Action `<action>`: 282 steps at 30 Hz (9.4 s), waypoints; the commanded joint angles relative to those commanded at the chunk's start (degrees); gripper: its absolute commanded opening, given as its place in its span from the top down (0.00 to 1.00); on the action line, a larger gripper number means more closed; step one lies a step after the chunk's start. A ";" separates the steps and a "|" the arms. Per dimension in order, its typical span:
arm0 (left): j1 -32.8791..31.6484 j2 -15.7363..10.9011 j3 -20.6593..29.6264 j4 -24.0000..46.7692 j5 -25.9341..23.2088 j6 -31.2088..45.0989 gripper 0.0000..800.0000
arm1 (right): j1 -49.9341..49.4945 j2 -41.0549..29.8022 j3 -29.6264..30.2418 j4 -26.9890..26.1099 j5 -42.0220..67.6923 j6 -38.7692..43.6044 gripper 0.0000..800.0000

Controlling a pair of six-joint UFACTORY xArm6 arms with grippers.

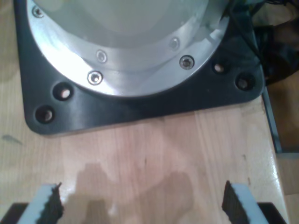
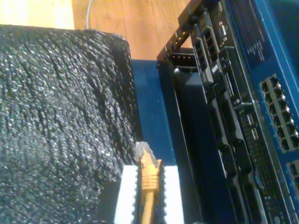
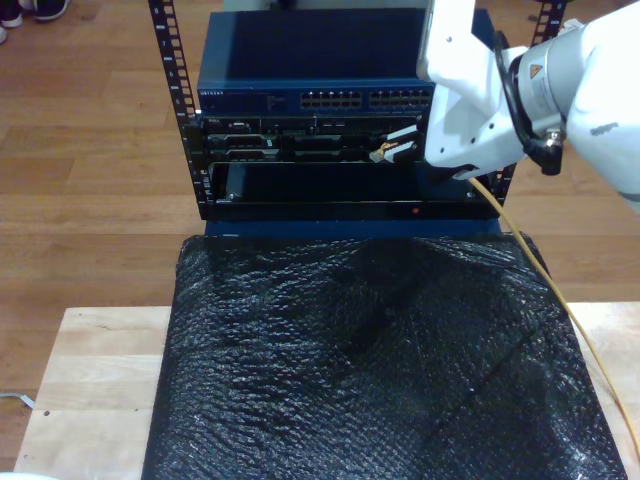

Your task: Grab the cable and plug it in

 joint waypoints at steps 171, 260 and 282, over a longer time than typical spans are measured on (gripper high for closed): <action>0.00 0.00 0.00 -0.09 0.00 -0.09 0.00 | 11.34 36.40 3.25 -19.34 -101.45 -1.93 1.00; 0.00 0.00 0.00 0.00 0.00 0.00 0.00 | 8.26 55.12 -9.32 -19.43 -112.97 -1.49 1.00; 0.00 0.00 0.00 -0.09 0.00 0.00 0.00 | 8.00 55.65 -9.85 -20.57 -112.62 0.70 1.00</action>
